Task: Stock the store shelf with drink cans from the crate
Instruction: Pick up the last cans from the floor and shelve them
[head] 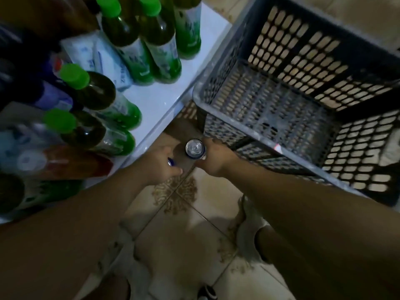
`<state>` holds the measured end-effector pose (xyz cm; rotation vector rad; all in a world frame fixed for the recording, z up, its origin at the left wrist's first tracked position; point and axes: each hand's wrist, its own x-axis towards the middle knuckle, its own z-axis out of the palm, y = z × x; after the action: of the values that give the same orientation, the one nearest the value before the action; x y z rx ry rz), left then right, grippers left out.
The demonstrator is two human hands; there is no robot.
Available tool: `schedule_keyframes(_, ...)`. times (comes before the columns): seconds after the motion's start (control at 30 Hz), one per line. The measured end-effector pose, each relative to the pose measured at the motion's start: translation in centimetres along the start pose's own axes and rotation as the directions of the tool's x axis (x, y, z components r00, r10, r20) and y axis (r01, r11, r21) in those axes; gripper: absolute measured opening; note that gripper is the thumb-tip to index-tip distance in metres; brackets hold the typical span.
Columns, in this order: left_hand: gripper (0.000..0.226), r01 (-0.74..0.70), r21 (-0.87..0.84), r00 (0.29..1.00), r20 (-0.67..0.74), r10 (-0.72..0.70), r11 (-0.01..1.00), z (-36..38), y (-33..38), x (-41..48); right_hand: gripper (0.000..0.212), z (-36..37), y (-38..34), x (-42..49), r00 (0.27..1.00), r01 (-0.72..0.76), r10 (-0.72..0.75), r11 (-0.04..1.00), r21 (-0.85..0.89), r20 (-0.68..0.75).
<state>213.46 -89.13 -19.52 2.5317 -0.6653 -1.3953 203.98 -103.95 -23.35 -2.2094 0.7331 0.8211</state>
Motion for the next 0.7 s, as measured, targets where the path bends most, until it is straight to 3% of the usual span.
schedule_keyframes(0.17, 0.071, 0.018, -0.028, 1.0, -0.012, -0.018, 0.999, 1.8, -1.8, 3.3, 0.09, 3.2, 0.1, 4.8, 1.0, 0.008, -0.008, 0.999, -0.044, 0.012)
schedule_keyframes(0.33, 0.084, 0.043, -0.034, 0.999, -0.03, -0.044, 0.999, 2.3, -3.0, 4.4, 0.074, 4.6, 0.2, 6.2, 0.997, 0.034, -0.033, 0.999, 0.018, -0.065)
schedule_keyframes(0.57, 0.086, -0.001, -0.161, 1.0, -0.028, -0.004, 0.987, 1.9, -2.8, 0.8, 0.068, 2.6, -0.8, -1.1, 0.971, 0.12, -0.063, 0.961, 0.248, -0.229)
schedule_keyframes(0.7, 0.087, -0.079, -0.166, 0.996, -0.043, 0.073, 0.983, -0.2, -1.0, -4.4, 0.07, 0.0, -3.0, -8.1, 0.933, 0.168, -0.009, 0.893, 0.417, -0.358)
